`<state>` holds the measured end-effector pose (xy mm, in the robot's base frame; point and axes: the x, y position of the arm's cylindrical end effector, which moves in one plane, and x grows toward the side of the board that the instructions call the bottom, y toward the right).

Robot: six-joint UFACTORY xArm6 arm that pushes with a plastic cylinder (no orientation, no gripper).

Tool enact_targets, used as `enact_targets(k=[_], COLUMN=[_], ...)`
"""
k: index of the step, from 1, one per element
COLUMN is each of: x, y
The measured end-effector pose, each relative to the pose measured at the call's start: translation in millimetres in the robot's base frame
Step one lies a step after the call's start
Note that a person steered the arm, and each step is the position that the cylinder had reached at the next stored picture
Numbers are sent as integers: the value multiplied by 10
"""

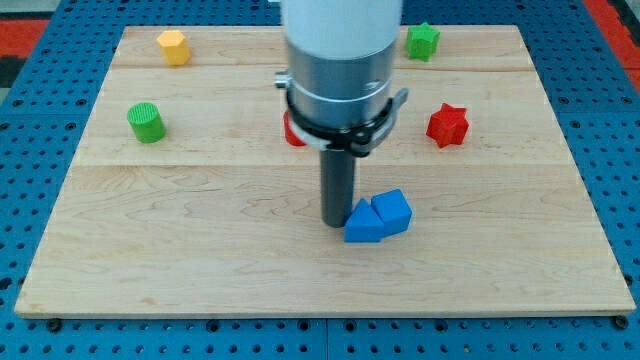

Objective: Push the blue triangle into the blue cube

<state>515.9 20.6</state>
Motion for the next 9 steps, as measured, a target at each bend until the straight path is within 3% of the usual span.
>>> enact_targets(k=[1, 2, 3, 5, 9], x=[-51, -439, -930, -1741, -2560], y=[-163, -451, 94, 59, 1387])
